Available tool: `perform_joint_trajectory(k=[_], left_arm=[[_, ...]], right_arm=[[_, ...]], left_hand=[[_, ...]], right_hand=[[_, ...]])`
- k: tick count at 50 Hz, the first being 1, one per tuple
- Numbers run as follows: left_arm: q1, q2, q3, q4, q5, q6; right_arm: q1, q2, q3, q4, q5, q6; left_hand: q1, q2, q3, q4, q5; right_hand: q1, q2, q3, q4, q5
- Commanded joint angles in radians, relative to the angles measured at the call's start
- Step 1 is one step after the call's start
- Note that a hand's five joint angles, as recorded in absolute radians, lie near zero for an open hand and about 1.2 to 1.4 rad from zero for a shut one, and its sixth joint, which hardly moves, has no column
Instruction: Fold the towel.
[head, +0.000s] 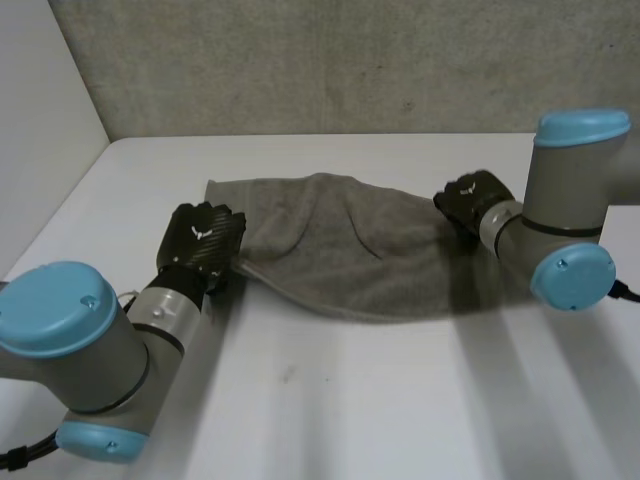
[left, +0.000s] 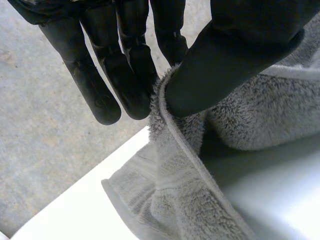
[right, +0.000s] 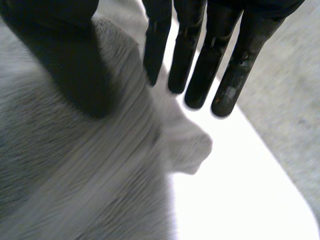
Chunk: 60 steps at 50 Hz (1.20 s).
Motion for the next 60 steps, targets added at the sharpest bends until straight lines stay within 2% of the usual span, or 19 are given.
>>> perform_joint_trajectory(k=[1,6,11,14,19,22,24,30,37,45,48,50,51,52,53,54,55,57,60], left_arm=[[-0.002,0.076,-0.019,-0.01,0.0,-0.002],[-0.029,0.135,-0.02,-0.022,-0.003,-0.005],[-0.072,0.182,-0.016,-0.047,-0.003,-0.008],[-0.106,0.239,-0.002,-0.085,-0.004,-0.008],[-0.144,0.3,0.029,-0.128,-0.006,-0.008],[-0.161,0.308,0.053,-0.151,-0.007,-0.008],[-0.169,0.308,0.066,-0.162,-0.009,-0.006],[-0.178,0.31,0.115,-0.202,-0.012,-0.005],[-0.18,0.322,0.138,-0.216,-0.012,-0.008],[-0.178,0.333,0.15,-0.22,-0.015,-0.009],[-0.177,0.345,0.152,-0.22,-0.017,-0.009],[-0.177,0.354,0.152,-0.22,-0.017,-0.009],[-0.172,0.363,0.152,-0.22,-0.017,-0.011],[-0.169,0.369,0.15,-0.22,-0.017,-0.011],[-0.169,0.369,0.15,-0.22,-0.017,-0.011],[-0.168,0.369,0.147,-0.22,-0.017,-0.011],[-0.165,0.369,0.141,-0.22,-0.017,-0.011],[-0.16,0.368,0.132,-0.22,-0.015,-0.009],[-0.146,0.357,0.106,-0.222,-0.015,-0.008]], right_arm=[[-0.055,0.0,0.002,0.011,0.033,-0.011],[-0.098,-0.076,0.028,0.014,0.045,0.029],[-0.121,-0.239,0.2,0.004,0.024,0.12],[-0.117,-0.277,0.255,-0.001,0.014,0.146],[-0.113,-0.415,0.482,-0.058,-0.064,0.288],[-0.113,-0.465,0.539,-0.072,-0.088,0.341],[-0.112,-0.535,0.632,-0.093,-0.148,0.432],[-0.095,-0.613,0.764,-0.108,-0.263,0.545],[-0.032,-0.584,0.815,-0.205,-0.275,0.585],[-0.005,-0.445,0.814,-0.254,-0.272,0.586],[-0.006,-0.397,0.809,-0.319,-0.262,0.585],[-0.015,-0.371,0.802,-0.406,-0.219,0.58],[-0.015,-0.371,0.802,-0.406,-0.219,0.58],[-0.017,-0.366,0.797,-0.45,-0.178,0.569],[-0.017,-0.366,0.797,-0.45,-0.177,0.569],[-0.018,-0.369,0.792,-0.487,-0.129,0.563],[-0.018,-0.383,0.785,-0.51,-0.084,0.557],[-0.021,-0.392,0.774,-0.512,-0.058,0.542],[-0.023,-0.455,0.763,-0.494,-0.051,0.459]], left_hand=[[0.207,0.178,0.179,0.179,0.184],[0.207,0.178,0.179,0.179,0.184],[0.207,0.178,0.179,0.179,0.184],[0.207,0.178,0.179,0.179,0.184],[0.207,0.178,0.179,0.179,0.184],[0.207,0.178,0.179,0.179,0.184],[0.207,0.178,0.179,0.179,0.184],[0.207,0.178,0.179,0.179,0.184],[0.207,0.178,0.179,0.179,0.184],[0.207,0.178,0.179,0.179,0.184],[0.207,0.178,0.179,0.179,0.184],[0.207,0.178,0.179,0.179,0.184],[0.207,0.178,0.179,0.179,0.184],[0.207,0.178,0.179,0.179,0.184],[0.207,0.178,0.179,0.179,0.184],[0.207,0.178,0.179,0.179,0.184],[0.207,0.178,0.179,0.179,0.184],[0.207,0.178,0.179,0.179,0.184],[0.207,0.178,0.179,0.179,0.184]], right_hand=[[-0.393,-0.504,-0.532,-0.535,-0.544],[-0.393,-0.504,-0.532,-0.535,-0.544],[-0.393,-0.504,-0.532,-0.535,-0.544],[-0.393,-0.504,-0.532,-0.535,-0.544],[-0.393,-0.504,-0.532,-0.535,-0.544],[-0.393,-0.504,-0.532,-0.535,-0.544],[-0.393,-0.504,-0.532,-0.535,-0.544],[-0.393,-0.504,-0.532,-0.535,-0.544],[-0.393,-0.504,-0.532,-0.535,-0.544],[-0.341,-0.453,-0.481,-0.483,-0.493],[-0.183,-0.294,-0.322,-0.325,-0.334],[0.171,0.059,0.031,0.028,0.019],[0.173,0.061,0.033,0.03,0.021],[0.486,0.375,0.347,0.344,0.335],[0.49,0.378,0.35,0.347,0.338],[0.826,0.714,0.686,0.684,0.674],[0.829,0.717,0.689,0.687,0.677],[0.829,0.717,0.689,0.687,0.677],[0.829,0.717,0.689,0.687,0.677]])
